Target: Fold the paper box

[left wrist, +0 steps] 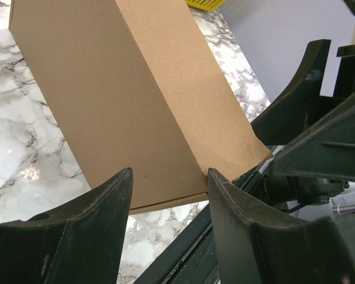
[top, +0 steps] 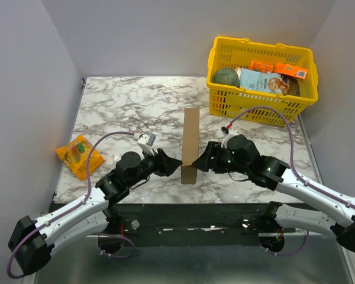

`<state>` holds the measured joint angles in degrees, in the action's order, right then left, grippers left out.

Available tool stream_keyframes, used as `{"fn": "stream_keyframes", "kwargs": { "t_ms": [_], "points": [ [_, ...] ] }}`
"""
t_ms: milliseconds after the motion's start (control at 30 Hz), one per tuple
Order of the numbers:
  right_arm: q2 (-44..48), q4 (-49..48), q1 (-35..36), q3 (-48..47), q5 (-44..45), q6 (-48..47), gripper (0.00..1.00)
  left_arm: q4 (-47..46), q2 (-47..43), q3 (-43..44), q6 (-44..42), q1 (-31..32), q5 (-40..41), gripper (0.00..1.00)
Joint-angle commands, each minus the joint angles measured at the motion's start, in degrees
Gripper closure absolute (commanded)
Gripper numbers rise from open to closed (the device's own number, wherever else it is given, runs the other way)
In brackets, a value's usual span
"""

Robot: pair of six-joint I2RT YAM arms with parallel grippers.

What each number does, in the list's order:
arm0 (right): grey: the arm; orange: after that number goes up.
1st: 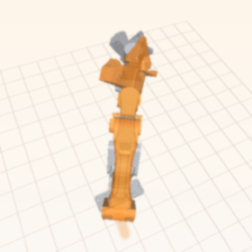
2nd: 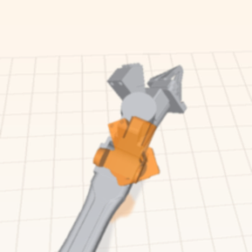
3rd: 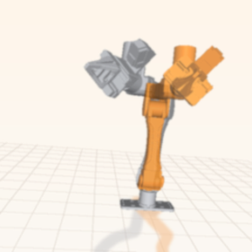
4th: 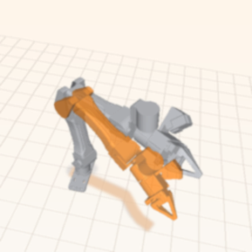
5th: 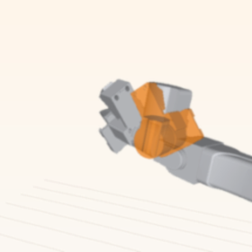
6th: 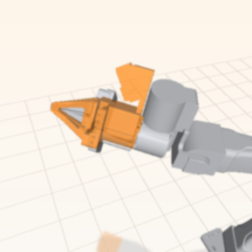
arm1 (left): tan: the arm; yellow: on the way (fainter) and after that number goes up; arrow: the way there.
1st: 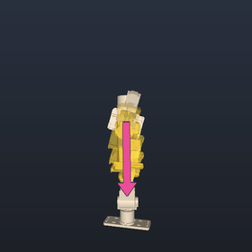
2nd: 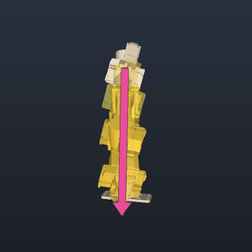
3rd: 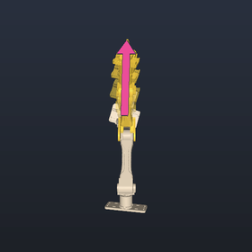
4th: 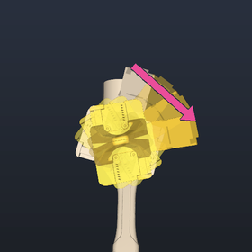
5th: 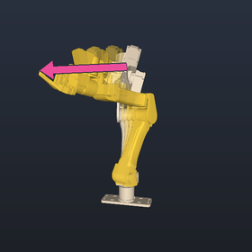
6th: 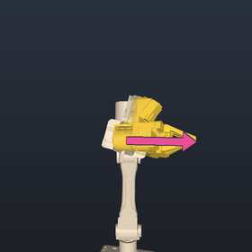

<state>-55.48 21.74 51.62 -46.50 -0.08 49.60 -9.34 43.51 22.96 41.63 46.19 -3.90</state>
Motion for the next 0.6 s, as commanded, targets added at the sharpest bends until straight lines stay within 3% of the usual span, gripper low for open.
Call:
{"fn": "stream_keyframes", "kwargs": {
  "t_ms": [0,333,567],
  "points": [
    [-0.50,-0.64,-0.38,1.06,-1.15,0.76,0.27,4.16,0.18,-0.28,-0.76,-0.23,0.65,0.39],
    [0.11,-0.38,-0.73,3.26,-0.28,1.72,0.37,4.77,-1.23,-1.08,-0.32,-0.23,1.09,0.39],
    [1.43,-1.70,-0.73,0.80,-1.68,0.41,0.27,4.69,-1.14,-1.16,-0.23,-0.23,1.18,0.39]
  ]
}}
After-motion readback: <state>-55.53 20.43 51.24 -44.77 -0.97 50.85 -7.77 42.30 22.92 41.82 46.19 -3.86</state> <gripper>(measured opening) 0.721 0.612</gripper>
